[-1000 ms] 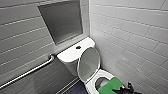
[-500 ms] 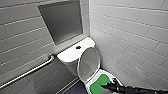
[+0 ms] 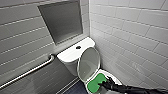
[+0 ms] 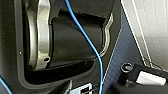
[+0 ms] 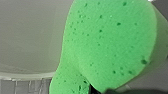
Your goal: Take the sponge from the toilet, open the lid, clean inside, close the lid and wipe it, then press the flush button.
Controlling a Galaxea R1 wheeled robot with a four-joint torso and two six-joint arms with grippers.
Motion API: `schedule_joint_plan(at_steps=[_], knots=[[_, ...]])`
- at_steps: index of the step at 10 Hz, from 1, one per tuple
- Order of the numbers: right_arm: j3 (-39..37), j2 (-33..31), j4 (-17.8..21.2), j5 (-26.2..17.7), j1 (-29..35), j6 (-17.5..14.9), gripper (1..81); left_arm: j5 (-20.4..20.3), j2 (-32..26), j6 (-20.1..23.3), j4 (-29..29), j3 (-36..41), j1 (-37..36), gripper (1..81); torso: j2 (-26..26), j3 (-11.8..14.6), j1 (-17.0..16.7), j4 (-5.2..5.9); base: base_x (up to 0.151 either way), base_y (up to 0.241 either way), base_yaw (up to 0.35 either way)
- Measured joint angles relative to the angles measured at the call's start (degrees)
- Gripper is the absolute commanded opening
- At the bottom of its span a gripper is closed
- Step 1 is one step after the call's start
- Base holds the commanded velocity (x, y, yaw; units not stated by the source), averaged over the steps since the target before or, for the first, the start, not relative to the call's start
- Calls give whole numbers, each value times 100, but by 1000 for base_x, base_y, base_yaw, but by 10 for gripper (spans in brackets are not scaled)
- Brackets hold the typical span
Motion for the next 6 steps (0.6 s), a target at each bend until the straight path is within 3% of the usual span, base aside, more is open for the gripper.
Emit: schedule_joint_plan(at_steps=[4,6], knots=[[-1163,802,182,174,-69,-2,10,-2,-4,-13,0,-43,1,811,0,0,0,0,0,0,0],[-1280,959,206,194,-361,-6,10,0,-4,-11,0,-44,1,811,0,0,0,0,0,0,0]])
